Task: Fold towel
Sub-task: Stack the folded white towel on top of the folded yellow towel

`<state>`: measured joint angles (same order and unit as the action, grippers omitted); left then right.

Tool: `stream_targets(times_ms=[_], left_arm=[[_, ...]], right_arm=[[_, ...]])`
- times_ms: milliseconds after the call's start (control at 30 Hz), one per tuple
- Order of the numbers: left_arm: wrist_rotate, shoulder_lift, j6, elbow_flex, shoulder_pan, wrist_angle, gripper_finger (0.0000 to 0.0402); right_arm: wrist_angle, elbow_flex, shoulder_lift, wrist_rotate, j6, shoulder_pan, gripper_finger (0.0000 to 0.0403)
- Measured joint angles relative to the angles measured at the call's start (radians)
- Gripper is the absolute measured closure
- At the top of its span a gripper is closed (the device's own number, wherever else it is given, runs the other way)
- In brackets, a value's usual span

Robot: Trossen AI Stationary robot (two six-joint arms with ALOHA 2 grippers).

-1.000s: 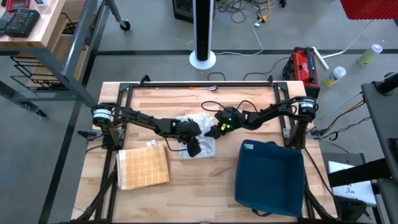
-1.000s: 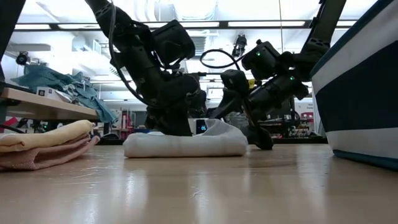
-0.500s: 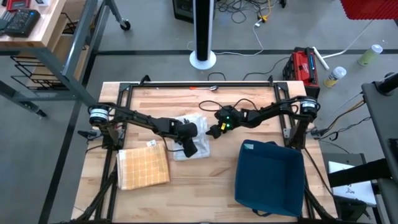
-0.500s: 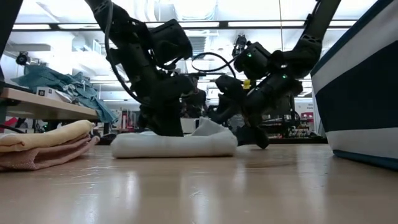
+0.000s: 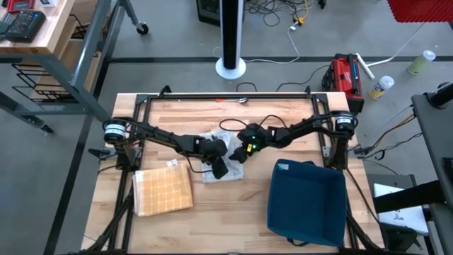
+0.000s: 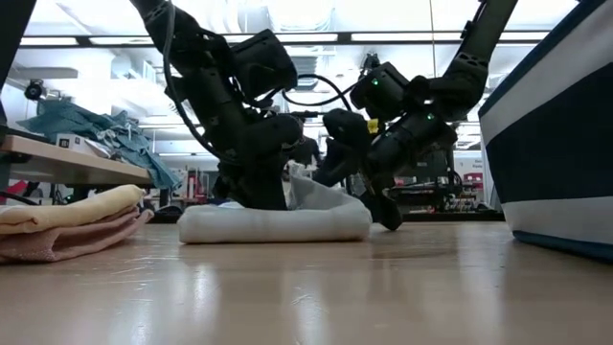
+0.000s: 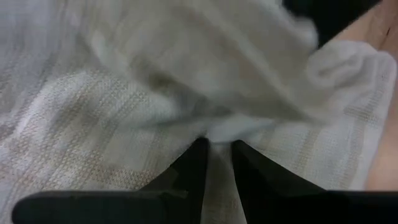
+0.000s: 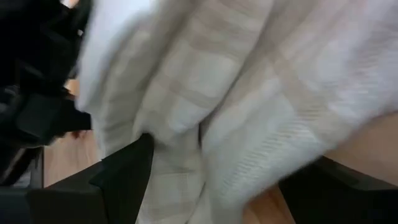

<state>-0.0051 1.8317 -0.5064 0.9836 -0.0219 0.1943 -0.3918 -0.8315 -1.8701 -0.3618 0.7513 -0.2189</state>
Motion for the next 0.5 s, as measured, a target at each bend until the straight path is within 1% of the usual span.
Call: stream_targets(times_ms=[167,300,367,500], left_arm=[[0.000,0.000,0.000,0.003,0.001,0.025,0.0326],[0.000,-0.019,-0.005,0.003,0.007,0.184,0.0326],[-0.001,-0.035,-0.010,0.003,0.008,0.230,0.0326],[0.000,-0.088,0.000,-0.005,0.008,0.225,0.0326]], right_arm=[[-0.010,-0.002,-0.017,-0.004,-0.017,0.010,0.0098],[-0.015,0.011,-0.009,-0.017,-0.041,0.010,0.0102],[-0.015,0.013,-0.008,-0.019,-0.052,0.010,0.0103],[-0.037,0.013,-0.008,-0.018,-0.041,0.010,0.0097]])
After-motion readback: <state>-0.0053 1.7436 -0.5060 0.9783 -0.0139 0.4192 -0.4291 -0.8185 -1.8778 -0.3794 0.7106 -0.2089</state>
